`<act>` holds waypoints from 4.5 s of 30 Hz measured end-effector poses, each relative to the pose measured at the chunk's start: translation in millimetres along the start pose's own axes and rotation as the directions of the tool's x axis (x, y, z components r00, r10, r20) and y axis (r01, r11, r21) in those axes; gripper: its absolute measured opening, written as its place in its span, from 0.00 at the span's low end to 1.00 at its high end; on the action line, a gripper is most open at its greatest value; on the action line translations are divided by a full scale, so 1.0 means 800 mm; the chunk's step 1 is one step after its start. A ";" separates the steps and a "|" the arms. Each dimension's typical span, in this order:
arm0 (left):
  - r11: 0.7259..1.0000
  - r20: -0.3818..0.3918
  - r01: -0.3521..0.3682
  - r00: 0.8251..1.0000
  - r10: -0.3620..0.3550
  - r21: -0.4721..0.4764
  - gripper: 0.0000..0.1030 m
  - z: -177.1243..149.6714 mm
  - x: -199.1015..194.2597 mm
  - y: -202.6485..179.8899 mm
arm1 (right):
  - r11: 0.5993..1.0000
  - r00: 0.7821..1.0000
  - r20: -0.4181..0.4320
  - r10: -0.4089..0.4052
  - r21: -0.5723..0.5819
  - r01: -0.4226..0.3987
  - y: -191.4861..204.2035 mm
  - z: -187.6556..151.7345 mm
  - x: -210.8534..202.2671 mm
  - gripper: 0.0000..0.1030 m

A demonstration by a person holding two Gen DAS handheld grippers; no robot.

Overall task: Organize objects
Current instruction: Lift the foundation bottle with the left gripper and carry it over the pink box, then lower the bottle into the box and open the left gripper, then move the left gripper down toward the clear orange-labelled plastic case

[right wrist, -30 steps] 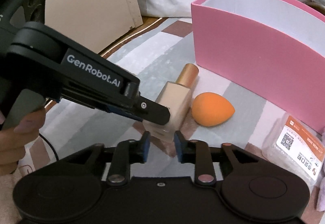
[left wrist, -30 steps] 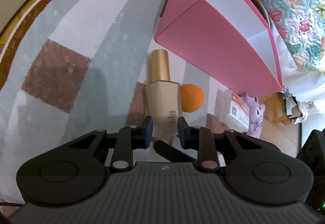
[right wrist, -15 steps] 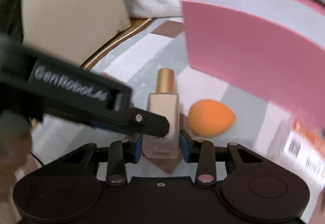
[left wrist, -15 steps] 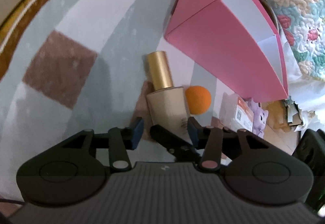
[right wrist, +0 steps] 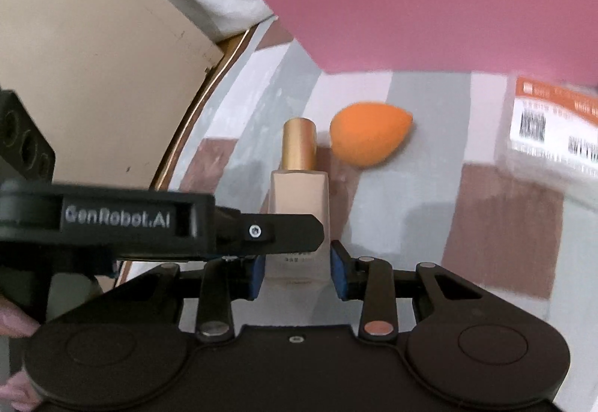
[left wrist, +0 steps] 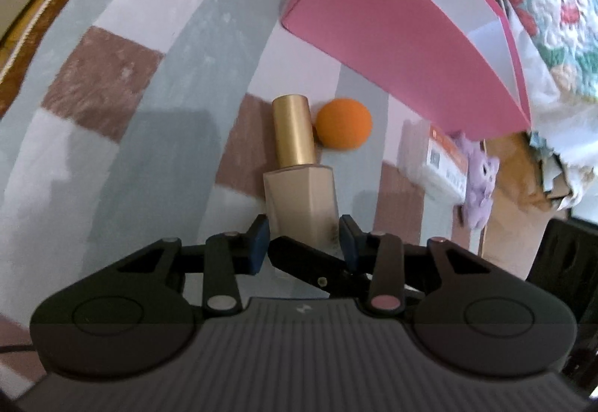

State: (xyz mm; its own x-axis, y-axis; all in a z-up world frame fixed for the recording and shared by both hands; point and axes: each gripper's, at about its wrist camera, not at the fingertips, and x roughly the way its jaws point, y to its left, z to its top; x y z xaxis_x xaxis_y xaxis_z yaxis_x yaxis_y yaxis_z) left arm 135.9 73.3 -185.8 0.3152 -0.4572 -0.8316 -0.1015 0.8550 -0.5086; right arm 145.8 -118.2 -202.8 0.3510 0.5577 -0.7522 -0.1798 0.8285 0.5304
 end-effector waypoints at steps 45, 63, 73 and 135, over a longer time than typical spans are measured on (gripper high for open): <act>0.944 0.182 -0.001 0.981 -0.062 0.330 0.37 0.148 -0.108 -0.232 | 0.954 0.974 0.206 -0.093 -0.262 0.146 0.061 0.178 -0.203 0.40; 0.963 -0.022 0.024 1.000 -0.019 0.268 0.38 0.225 0.082 -0.196 | 0.984 0.984 0.041 -0.174 0.032 0.173 -0.064 0.229 -0.065 0.40; 0.984 -0.105 0.082 0.992 -0.065 0.161 0.37 0.239 0.121 -0.163 | 0.985 0.988 -0.081 -0.128 0.106 0.137 -0.092 0.241 -0.032 0.49; 0.912 0.143 -0.138 0.986 0.089 0.387 0.86 -0.005 -0.176 -0.200 | 0.883 0.943 0.249 -0.222 -0.358 0.302 0.085 0.033 -0.316 0.90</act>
State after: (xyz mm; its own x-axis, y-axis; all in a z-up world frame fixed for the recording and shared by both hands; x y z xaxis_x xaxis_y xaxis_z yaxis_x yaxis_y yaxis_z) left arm 104.3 0.3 11.9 0.4370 -0.3398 -0.8328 0.2289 0.9374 -0.2624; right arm 68.7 -204.0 34.0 0.5996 0.3296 -0.7293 -0.3819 0.9187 0.1012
